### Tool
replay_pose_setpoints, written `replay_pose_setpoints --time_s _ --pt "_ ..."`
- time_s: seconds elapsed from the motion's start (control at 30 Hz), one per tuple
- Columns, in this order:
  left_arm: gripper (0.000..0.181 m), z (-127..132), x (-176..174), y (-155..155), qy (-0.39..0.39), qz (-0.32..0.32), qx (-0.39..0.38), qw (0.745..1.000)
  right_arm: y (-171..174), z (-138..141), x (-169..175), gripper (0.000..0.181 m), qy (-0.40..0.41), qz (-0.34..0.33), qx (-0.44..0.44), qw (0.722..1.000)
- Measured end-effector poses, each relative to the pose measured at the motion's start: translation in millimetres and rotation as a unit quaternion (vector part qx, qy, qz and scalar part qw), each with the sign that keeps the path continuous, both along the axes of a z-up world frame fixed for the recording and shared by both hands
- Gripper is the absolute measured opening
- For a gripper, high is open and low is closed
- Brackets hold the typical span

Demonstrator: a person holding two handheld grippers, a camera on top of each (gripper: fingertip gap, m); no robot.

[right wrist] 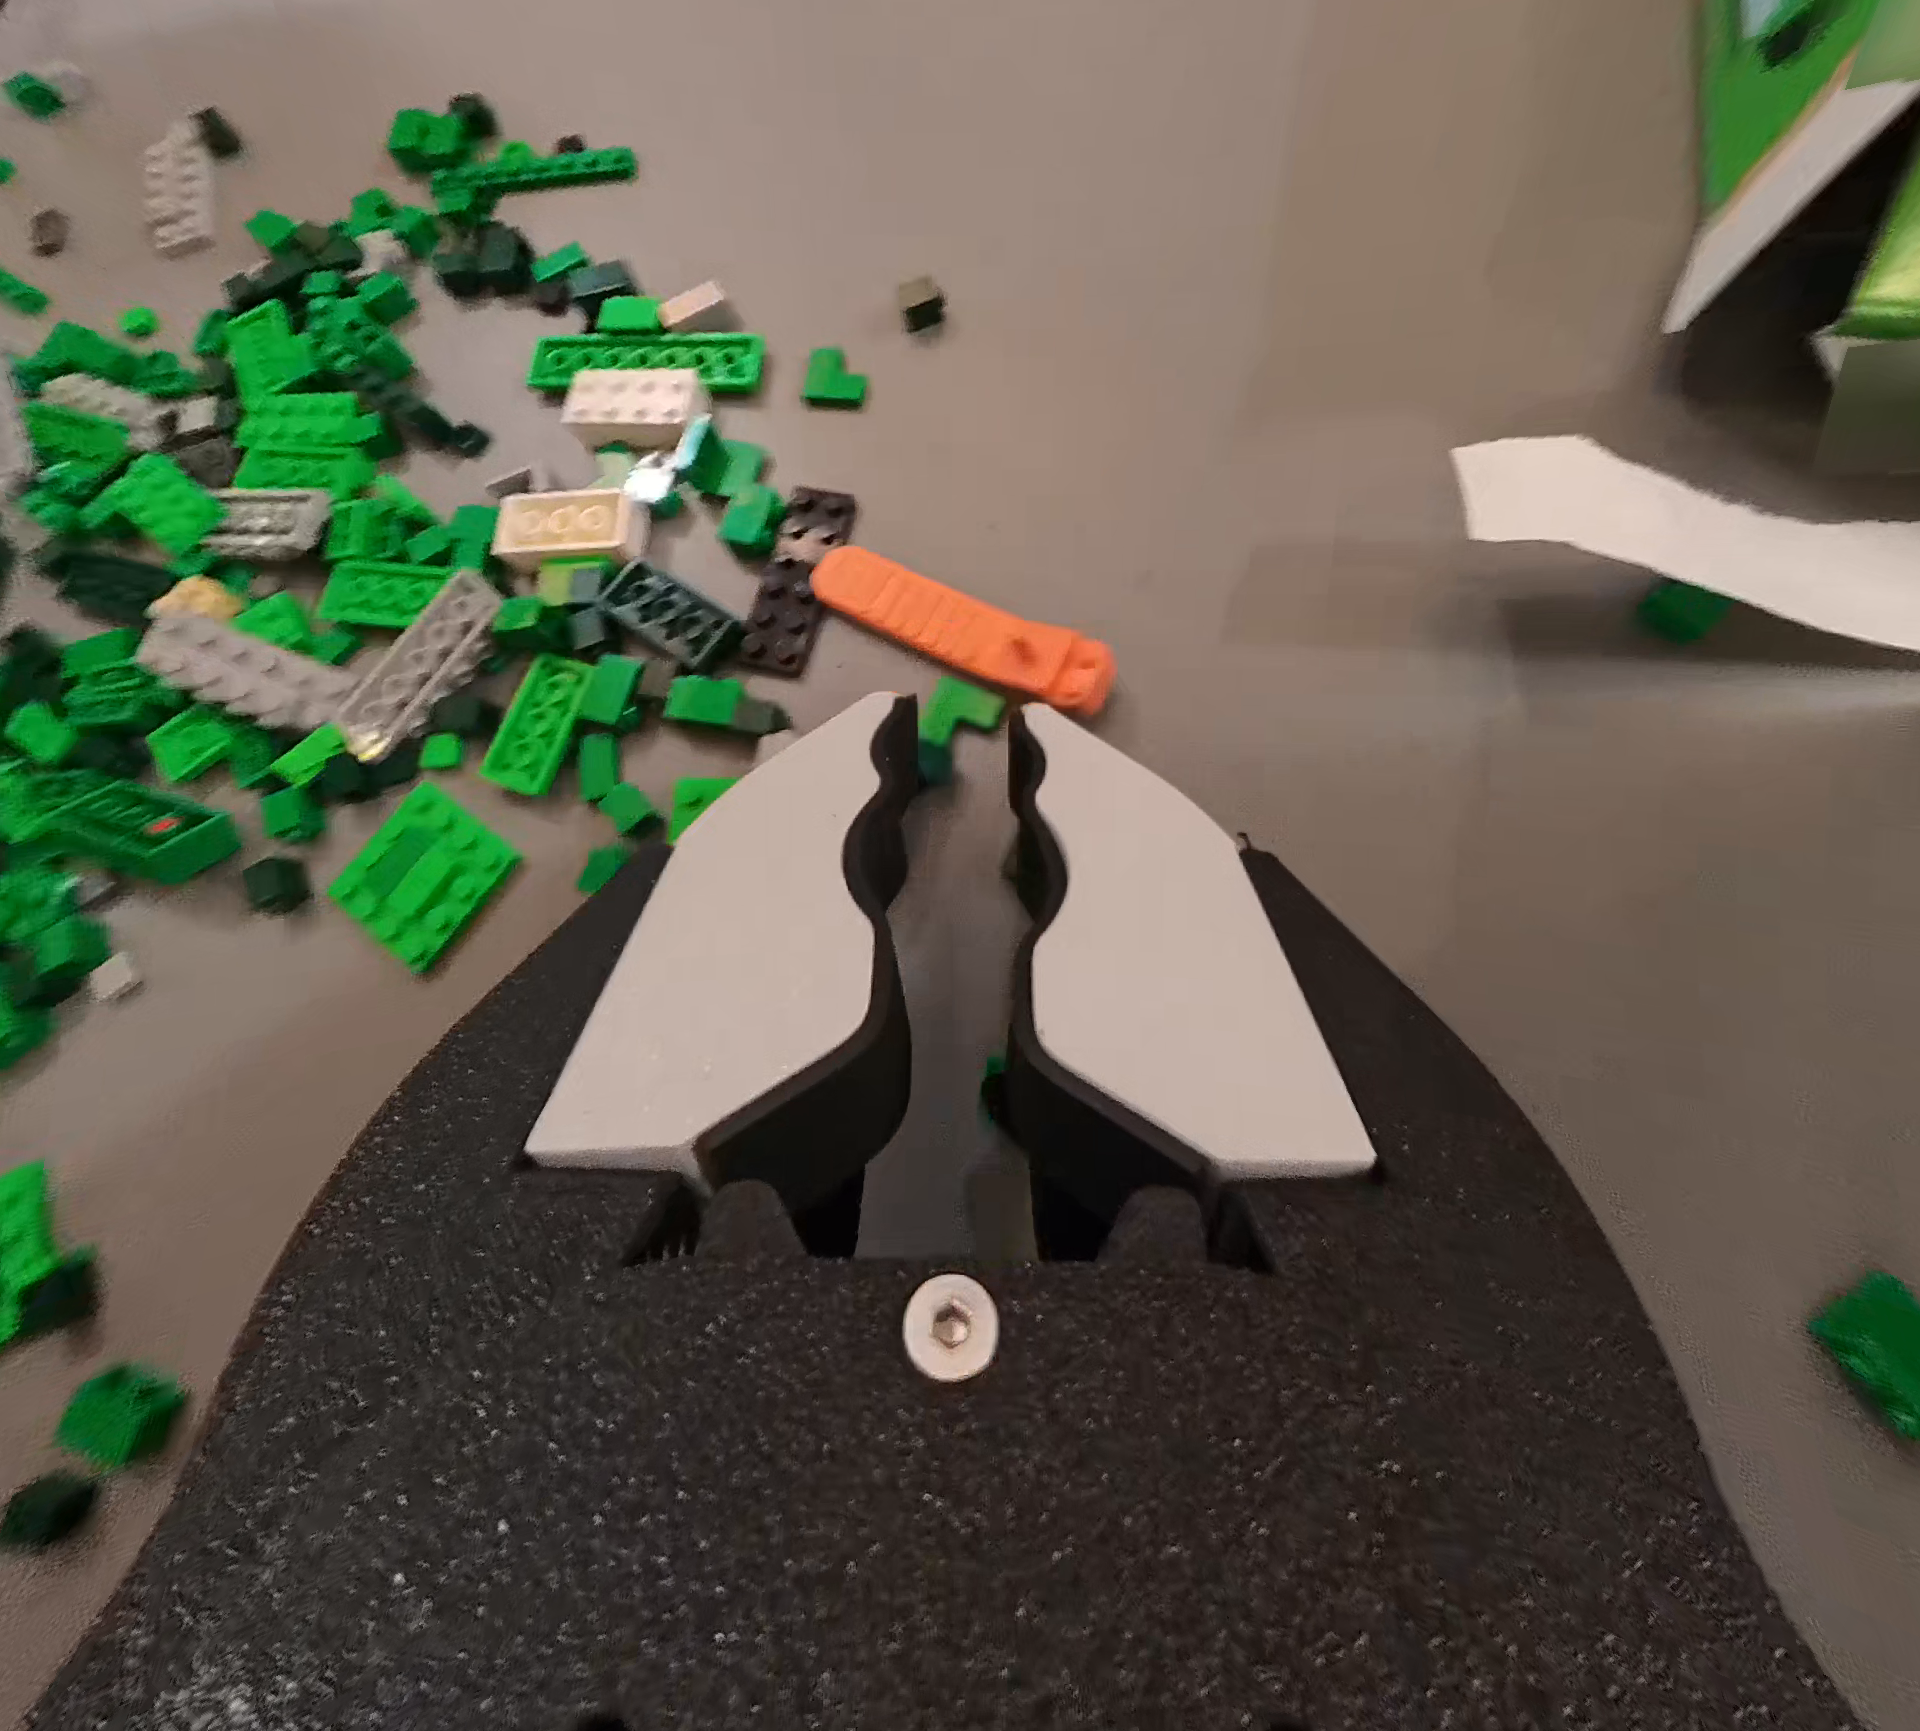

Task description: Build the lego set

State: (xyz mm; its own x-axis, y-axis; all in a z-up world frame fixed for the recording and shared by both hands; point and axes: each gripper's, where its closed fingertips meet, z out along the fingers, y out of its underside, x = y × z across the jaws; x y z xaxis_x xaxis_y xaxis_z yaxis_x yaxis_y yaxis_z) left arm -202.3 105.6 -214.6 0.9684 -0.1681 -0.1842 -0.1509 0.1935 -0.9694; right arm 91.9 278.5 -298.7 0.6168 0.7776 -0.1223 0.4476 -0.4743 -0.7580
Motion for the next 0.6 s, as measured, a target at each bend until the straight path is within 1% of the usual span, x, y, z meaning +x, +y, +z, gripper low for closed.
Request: replay_pose_setpoints --time_s 0.07,0.17,0.23,0.37,0.47,0.5,0.6 --pt "0.000 0 0 0 0.001 0.000 0.000 1.000 -11 -1 -1 0.016 -0.016 0.025 -0.008 1.000" --pt "0.000 0 1 0 0.003 -0.001 -0.001 1.000 -17 -8 1 0.016 -0.056 0.043 -0.004 0.997" --pt "0.000 -1 1 1 0.005 -0.002 -0.001 1.000 -22 -15 -1 0.016 -0.061 0.056 -0.024 0.996" --pt "0.000 -1 2 1 0.007 -0.003 -0.002 1.000 -27 -29 1 0.017 -0.097 0.062 -0.046 0.992" --pt "0.000 -1 2 1 0.007 -0.003 -0.002 1.000 -27 -31 -2 0.015 -0.109 0.068 -0.041 0.991" --pt "0.000 -1 2 1 0.008 -0.003 -0.002 1.000 -28 -31 -4 0.010 -0.108 0.071 -0.039 0.991" --pt "0.000 -1 2 1 0.008 -0.003 -0.002 1.000 -28 -28 -11 0.009 -0.094 0.083 -0.030 0.992"
